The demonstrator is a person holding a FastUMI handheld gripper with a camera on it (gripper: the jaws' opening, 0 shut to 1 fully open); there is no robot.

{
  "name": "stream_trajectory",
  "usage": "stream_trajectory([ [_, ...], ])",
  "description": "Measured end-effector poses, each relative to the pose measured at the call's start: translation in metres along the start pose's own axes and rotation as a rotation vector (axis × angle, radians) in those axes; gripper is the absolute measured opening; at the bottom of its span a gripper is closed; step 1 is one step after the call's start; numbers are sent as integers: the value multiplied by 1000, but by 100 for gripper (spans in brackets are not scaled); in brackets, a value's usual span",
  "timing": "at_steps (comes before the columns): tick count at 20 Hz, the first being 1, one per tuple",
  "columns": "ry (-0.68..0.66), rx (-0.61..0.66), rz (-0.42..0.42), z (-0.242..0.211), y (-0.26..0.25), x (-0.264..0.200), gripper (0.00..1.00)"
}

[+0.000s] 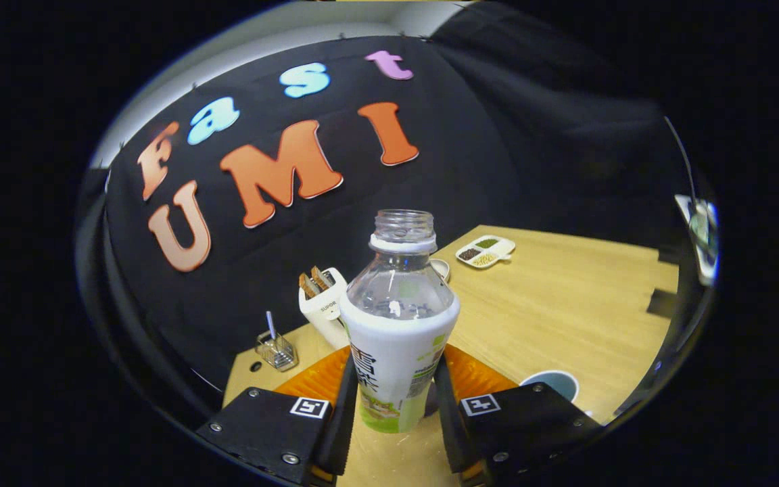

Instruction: Take the bottle from table, then pour the juice into the cup, finally place the bottle on the coaster

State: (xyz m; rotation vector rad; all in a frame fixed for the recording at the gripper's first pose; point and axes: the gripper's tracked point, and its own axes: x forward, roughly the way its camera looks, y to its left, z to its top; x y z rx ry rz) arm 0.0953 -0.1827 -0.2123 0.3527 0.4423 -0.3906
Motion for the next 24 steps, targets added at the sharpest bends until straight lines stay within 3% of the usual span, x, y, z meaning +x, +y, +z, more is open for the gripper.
stream_trajectory([
  [2, -14, -151, 41, 1, 19, 8, 57],
  [4, -18, -288, 22, -6, 22, 24, 57],
  [7, 22, -378, 7, -31, 25, 48, 57],
  [16, 72, -393, 38, -81, 28, 103, 58],
  [24, 69, -373, 42, -98, 24, 109, 63],
])
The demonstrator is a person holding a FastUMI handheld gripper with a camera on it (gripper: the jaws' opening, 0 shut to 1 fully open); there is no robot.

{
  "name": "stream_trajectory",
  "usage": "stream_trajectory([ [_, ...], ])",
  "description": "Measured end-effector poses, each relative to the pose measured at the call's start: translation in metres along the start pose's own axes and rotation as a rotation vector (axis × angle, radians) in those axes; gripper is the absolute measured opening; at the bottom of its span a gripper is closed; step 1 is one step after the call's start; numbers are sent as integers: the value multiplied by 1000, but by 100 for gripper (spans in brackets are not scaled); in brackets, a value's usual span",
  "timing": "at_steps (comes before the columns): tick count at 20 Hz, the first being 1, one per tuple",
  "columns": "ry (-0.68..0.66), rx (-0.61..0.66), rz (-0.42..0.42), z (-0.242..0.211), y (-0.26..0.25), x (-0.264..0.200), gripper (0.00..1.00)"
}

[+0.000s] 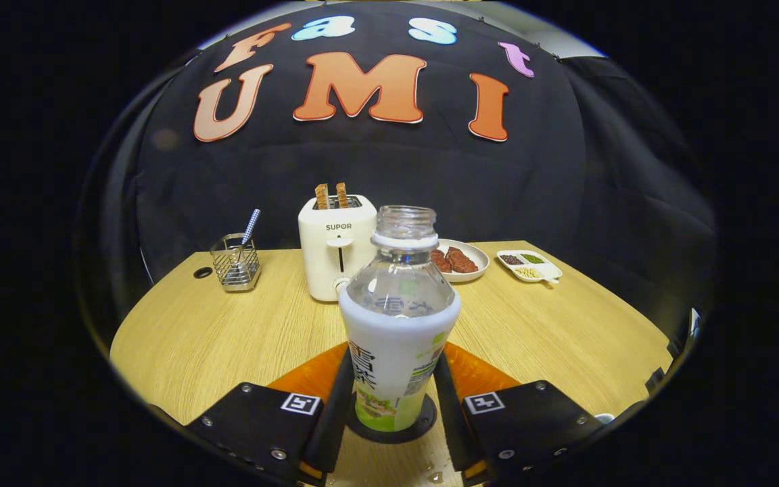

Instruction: Take the bottle from table, then pour the juice into the cup, finally place the bottle on the coaster

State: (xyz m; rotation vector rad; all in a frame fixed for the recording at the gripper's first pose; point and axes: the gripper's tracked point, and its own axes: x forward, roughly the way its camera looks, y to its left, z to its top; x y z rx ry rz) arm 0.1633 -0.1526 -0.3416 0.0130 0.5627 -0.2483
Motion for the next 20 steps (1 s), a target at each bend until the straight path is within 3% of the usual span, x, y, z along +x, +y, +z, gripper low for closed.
stream_trajectory([
  [7, 35, 15, -13, -20, -3, -7, 68],
  [12, 32, 14, -43, -21, -11, -17, 84],
  [15, 1, 43, -15, -13, -9, -33, 96],
  [20, -89, 149, 25, 21, -7, -80, 97],
])
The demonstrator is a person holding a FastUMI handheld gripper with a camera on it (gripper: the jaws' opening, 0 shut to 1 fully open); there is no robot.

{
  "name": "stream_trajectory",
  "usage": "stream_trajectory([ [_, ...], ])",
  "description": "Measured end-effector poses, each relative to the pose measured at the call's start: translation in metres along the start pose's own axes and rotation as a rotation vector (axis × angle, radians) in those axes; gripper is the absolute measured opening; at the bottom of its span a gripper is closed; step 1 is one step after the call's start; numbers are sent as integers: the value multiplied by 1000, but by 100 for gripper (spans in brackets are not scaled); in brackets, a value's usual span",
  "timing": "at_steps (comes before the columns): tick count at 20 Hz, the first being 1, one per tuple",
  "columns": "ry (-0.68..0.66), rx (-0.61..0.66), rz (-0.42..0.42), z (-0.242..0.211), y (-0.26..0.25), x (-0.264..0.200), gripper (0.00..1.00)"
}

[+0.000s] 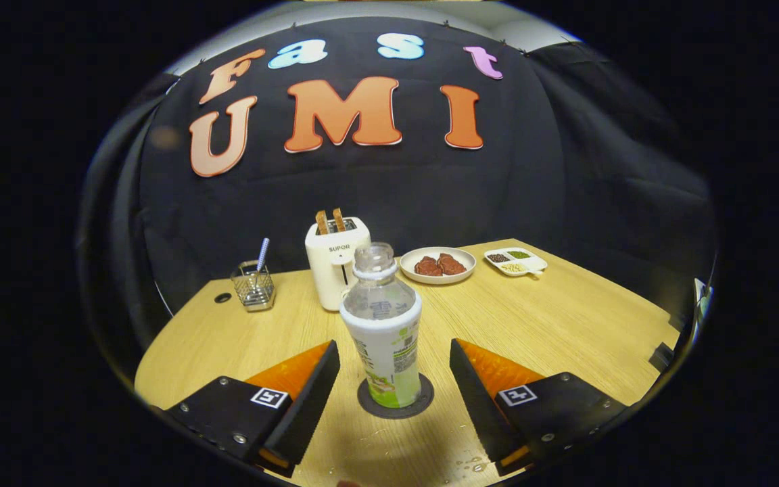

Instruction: Take the bottle from table, then pour the juice into the cup, finally place the bottle on the coaster

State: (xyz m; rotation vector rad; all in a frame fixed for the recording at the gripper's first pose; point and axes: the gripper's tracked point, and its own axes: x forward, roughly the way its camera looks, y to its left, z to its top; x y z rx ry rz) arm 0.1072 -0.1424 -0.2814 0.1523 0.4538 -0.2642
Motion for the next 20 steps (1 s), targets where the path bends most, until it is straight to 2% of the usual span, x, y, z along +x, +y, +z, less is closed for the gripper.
stream_trajectory([
  [2, -49, 34, 26, 24, 7, -24, 97],
  [5, -129, -11, 34, 67, 19, -64, 97],
  [13, -272, -74, 144, 173, 105, -184, 97],
  [15, -275, -84, 203, 186, 131, -209, 97],
  [17, -291, -117, 226, 195, 144, -226, 97],
  [20, -300, -129, 263, 187, 162, -241, 97],
])
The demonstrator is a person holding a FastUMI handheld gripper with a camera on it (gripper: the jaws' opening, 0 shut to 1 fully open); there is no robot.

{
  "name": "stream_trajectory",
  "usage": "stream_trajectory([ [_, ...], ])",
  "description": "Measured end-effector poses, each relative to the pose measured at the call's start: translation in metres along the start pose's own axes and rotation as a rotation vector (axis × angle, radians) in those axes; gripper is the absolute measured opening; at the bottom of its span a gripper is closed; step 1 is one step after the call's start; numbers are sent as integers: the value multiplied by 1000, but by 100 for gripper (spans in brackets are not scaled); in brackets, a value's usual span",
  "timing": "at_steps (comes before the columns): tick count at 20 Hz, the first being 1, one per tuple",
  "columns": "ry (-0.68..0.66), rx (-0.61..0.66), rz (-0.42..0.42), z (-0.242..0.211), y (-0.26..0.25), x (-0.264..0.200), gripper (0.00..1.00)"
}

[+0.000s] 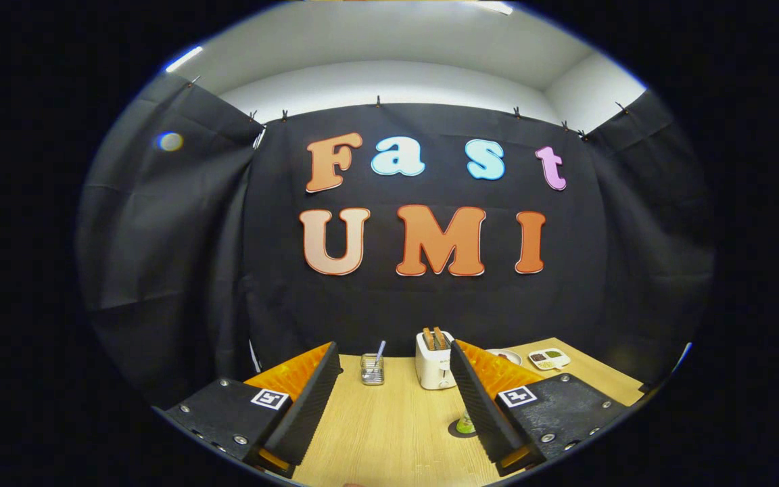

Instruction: Take the bottle from table, then pour the juice into the cup, finally place the bottle on the coaster

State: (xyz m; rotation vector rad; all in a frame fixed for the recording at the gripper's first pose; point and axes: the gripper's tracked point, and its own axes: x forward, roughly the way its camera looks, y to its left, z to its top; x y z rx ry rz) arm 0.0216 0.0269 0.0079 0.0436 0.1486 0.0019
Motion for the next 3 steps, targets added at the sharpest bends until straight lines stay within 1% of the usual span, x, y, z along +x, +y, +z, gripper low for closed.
stream_trajectory([
  [3, 0, 32, 41, -5, 11, -3, 97],
])
